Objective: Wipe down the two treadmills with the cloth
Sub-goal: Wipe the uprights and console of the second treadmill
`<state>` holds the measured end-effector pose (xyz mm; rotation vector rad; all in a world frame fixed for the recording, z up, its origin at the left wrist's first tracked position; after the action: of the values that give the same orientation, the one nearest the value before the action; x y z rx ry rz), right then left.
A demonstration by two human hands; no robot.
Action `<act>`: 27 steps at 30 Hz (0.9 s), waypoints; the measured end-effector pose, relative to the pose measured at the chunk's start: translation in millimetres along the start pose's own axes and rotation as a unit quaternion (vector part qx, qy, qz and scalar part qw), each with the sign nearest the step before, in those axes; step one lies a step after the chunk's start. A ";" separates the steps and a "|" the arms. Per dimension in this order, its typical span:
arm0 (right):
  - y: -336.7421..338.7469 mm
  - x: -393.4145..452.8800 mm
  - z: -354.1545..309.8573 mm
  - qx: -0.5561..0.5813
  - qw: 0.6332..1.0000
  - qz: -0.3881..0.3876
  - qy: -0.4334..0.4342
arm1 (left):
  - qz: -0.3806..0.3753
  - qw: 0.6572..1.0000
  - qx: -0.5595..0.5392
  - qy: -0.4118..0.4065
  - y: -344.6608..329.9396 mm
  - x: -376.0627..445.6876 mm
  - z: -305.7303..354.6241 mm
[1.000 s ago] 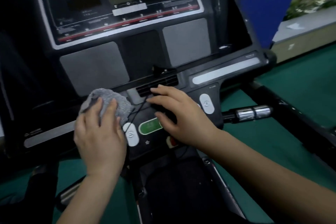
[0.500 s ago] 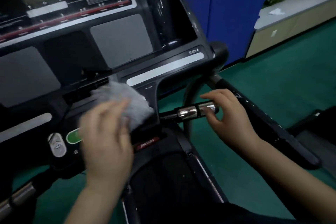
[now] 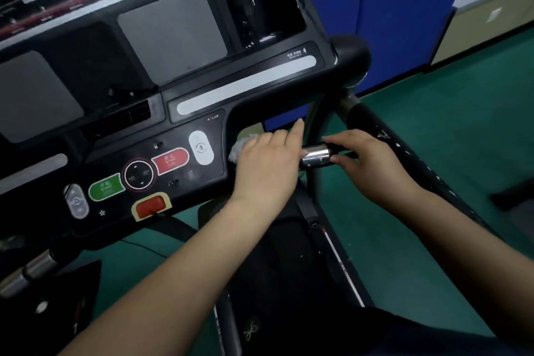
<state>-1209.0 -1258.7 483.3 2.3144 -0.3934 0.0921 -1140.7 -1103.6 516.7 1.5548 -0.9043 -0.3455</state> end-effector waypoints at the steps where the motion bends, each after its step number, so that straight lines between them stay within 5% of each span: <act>1: -0.1 0.5 1.7 0.005 1.000 -0.002 0.002 | -0.012 1.000 -0.004 -0.002 0.9 -4.5 -6.6; 8: -3.0 -0.3 8.6 0.059 0.998 0.016 0.004 | 0.026 0.997 0.019 -0.065 6.2 -47.7 -40.3; 14: -2.7 -0.2 10.4 0.078 0.997 0.022 0.014 | 0.035 0.987 -0.134 0.079 5.4 -13.7 -12.1; 19: 1.6 2.8 13.6 0.075 0.997 -0.009 0.003 | -0.003 0.990 -0.144 0.000 -12.9 -1.2 50.2; 23: 20.2 -3.1 15.6 0.081 0.986 0.129 -0.066 | -0.001 0.996 -0.084 -0.007 -11.2 -3.3 37.4; 25: 24.7 -6.8 -0.4 0.075 0.982 0.170 -0.014 | -0.005 0.997 -0.076 0.003 -9.4 -10.7 26.9; 27: 13.3 -6.7 -21.4 0.076 0.989 0.117 0.053 | -0.031 0.995 -0.098 -0.004 -4.2 -16.1 19.7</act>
<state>-1218.3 -1250.4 506.2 2.3913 -0.6218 0.3712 -1163.1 -1106.3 504.1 1.4036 -0.8050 -0.4702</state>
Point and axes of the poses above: each hand's wrist, its own x-axis towards the middle knuckle, its own y-axis out of the back of the hand, z = x × y, the point moved 3 cm from there along x, towards the middle knuckle, and after that the axes turned 2 degrees about -z, right-handed, at the moved point
